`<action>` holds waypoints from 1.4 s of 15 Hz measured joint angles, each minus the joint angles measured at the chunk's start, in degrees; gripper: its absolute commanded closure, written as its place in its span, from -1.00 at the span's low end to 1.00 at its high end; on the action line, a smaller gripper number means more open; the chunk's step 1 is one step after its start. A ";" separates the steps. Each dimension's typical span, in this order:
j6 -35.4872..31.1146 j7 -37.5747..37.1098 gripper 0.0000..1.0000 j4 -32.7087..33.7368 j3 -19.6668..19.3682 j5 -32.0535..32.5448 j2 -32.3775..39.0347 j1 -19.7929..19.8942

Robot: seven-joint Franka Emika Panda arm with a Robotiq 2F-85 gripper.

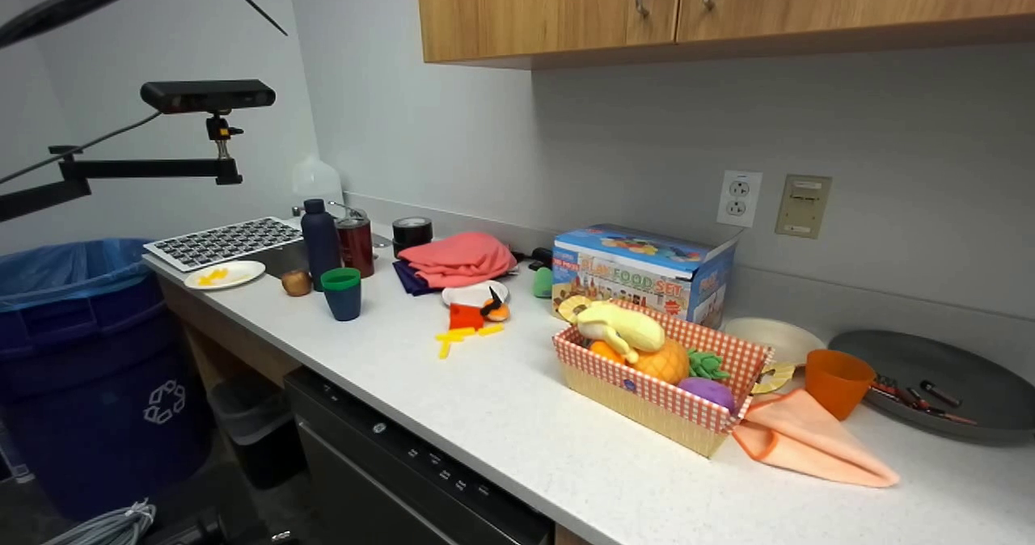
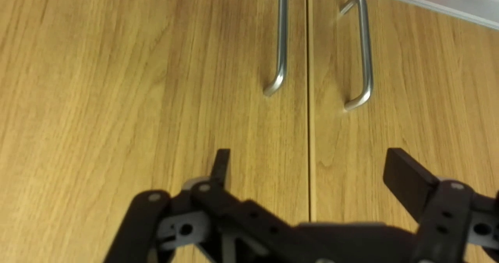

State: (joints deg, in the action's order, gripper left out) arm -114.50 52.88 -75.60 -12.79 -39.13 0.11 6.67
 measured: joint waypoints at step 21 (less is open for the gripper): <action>8.80 -18.23 -1.00 -25.40 1.32 11.06 -27.75 -3.05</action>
State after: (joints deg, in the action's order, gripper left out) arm -105.70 34.65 -101.00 -11.47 -28.08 -27.64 3.63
